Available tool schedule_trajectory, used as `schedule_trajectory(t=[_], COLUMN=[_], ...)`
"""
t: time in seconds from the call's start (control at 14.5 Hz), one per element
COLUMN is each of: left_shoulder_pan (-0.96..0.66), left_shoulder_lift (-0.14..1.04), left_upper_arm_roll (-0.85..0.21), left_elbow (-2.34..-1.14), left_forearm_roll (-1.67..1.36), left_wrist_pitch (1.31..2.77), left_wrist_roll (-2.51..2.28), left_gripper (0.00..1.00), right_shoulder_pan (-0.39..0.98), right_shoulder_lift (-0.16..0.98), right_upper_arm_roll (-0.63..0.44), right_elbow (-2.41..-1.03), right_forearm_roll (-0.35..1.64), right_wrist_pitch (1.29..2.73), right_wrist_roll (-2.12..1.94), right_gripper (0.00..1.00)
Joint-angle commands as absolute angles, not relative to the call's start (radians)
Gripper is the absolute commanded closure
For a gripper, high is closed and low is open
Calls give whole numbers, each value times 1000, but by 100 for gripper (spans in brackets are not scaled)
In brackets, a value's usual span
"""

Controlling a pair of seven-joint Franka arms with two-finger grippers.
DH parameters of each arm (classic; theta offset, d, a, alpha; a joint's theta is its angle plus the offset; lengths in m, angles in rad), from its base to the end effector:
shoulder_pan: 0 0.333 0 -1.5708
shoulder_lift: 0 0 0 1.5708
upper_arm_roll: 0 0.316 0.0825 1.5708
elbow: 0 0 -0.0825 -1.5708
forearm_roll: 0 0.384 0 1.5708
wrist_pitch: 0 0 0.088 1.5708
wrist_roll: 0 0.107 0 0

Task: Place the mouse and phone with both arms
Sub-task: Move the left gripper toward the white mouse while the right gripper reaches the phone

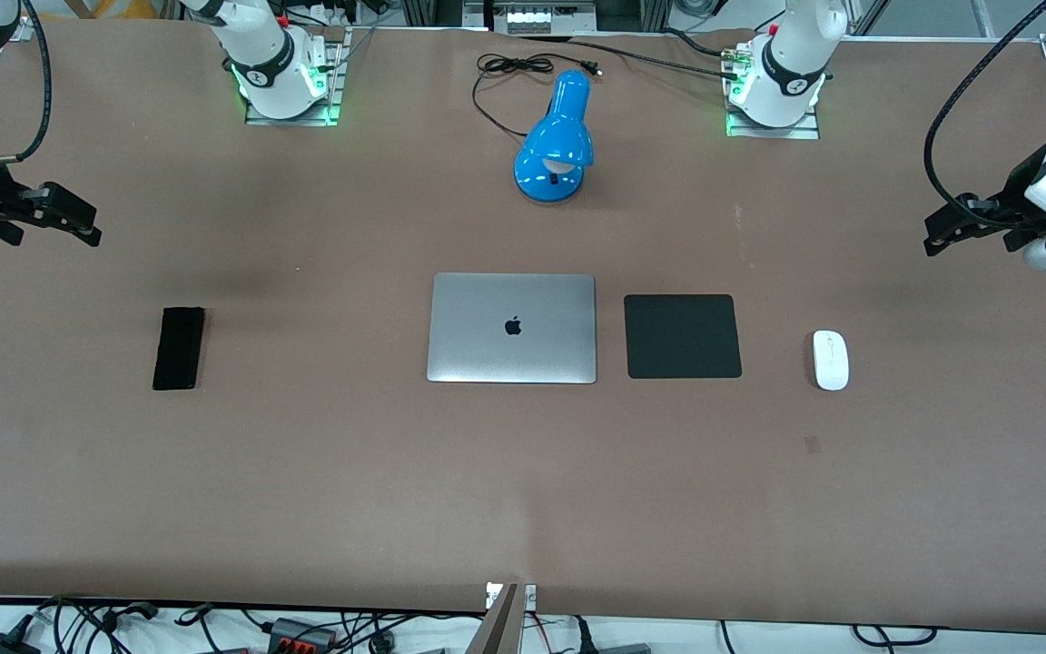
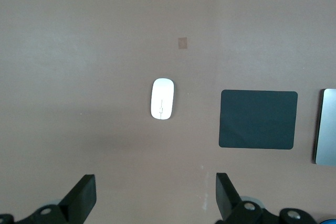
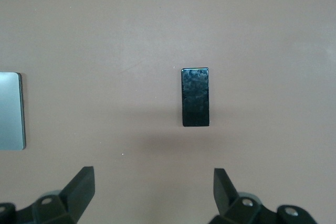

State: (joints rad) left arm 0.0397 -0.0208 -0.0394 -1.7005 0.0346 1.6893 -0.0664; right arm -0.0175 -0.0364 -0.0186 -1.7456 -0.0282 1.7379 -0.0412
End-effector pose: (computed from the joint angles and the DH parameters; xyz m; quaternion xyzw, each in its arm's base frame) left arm 0.5556 0.0033 0.5848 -0.9993 -0.0314 -0.0054 0.0174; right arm 0.5532 -0.0227 0.5761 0.9998 0.0047 0.0138 0.0141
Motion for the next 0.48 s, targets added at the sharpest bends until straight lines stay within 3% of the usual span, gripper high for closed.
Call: schedule_trajectory(t=[0.0, 0.41], left_shoulder_pan=[40, 40], left_shoulder_lift=[-11, -11], left_upper_arm_roll=[-43, -43], left_elbow=[-1674, -1677], left_forearm_roll=[54, 52], left_wrist_pitch=[1667, 1664], left_wrist_roll=[-75, -77], left_gripper=[0, 0], right_shoulder_pan=[-17, -20], right_shoulder_lift=[-51, -43], right_upper_arm_roll=[-14, -9], right_elbow=[-1750, -1741], right_forearm_roll=[-14, -12], right_wrist_pitch=[1724, 1724], right_wrist_roll=[-44, -43], right_gripper=[0, 0])
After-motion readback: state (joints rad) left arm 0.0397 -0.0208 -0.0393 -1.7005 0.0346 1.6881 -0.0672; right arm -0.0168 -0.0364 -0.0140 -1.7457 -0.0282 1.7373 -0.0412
